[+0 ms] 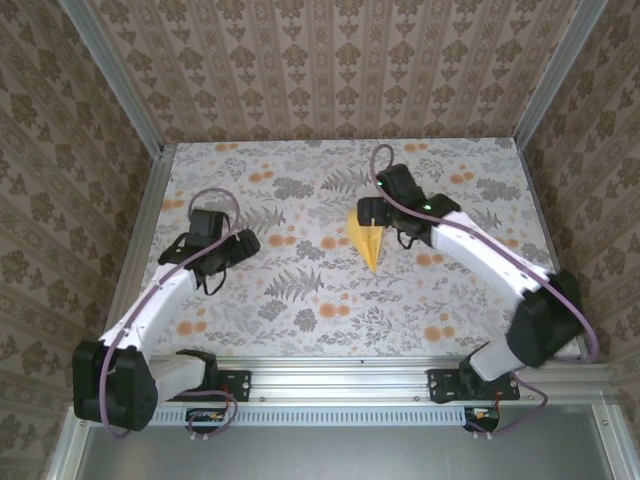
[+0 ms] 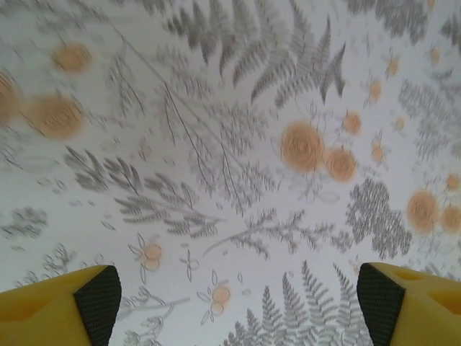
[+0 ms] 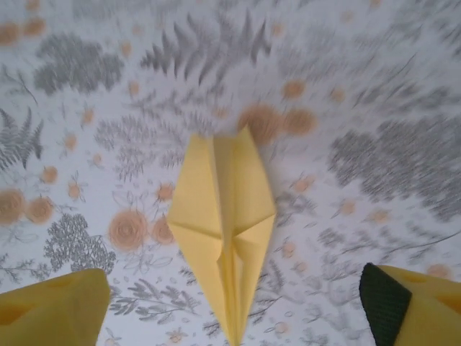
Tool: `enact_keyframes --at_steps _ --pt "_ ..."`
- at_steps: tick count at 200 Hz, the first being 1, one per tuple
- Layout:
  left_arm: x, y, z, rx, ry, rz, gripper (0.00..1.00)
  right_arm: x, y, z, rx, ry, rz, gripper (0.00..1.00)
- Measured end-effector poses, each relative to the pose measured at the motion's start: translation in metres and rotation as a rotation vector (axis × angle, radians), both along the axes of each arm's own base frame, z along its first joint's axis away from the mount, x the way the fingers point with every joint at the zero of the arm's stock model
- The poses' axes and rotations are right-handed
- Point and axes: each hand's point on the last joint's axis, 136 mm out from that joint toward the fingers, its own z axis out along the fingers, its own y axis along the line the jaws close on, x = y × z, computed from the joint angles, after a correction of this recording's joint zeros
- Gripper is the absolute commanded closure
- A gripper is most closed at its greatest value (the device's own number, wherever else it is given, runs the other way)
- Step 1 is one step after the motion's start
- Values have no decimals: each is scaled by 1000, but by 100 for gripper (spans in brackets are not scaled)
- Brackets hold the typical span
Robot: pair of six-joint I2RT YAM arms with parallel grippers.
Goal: Fold a paper plane with a square sheet of paper (pick it up from the middle)
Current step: Move the paper plane to the center of the table, then reset both arms
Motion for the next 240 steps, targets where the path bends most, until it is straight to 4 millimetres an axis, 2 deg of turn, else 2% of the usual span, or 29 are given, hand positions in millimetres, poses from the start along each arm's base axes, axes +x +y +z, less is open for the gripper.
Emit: enact_keyframes --at_steps 17,39,65,85,96,130,152,182,219,240 --pt "7 16 18 74 -82 36 0 -9 -30 25 -11 -120 -63 0" --pt "15 39 37 167 -178 97 0 -17 -78 28 -56 -193 -179 0" --pt "22 64 42 259 -256 172 0 -25 -133 10 -126 -218 -324 0" --pt "23 83 30 315 -257 210 0 -33 -166 -11 -175 -240 -405 0" --pt "24 92 21 344 -245 223 0 -39 -177 -25 -195 -249 -431 0" --pt "25 104 -4 439 -239 194 0 -51 -198 -71 -248 -255 -474 0" --pt "28 107 -8 485 -266 160 0 -51 -207 -89 -280 -243 -486 0" --pt "37 106 -6 518 -362 110 0 -38 -205 -95 -268 -278 -460 0" --pt "41 107 -25 508 -404 61 0 -24 -197 -94 -187 -351 -400 0" --pt "48 104 -26 498 -439 18 0 -15 -194 -93 -158 -382 -370 0"
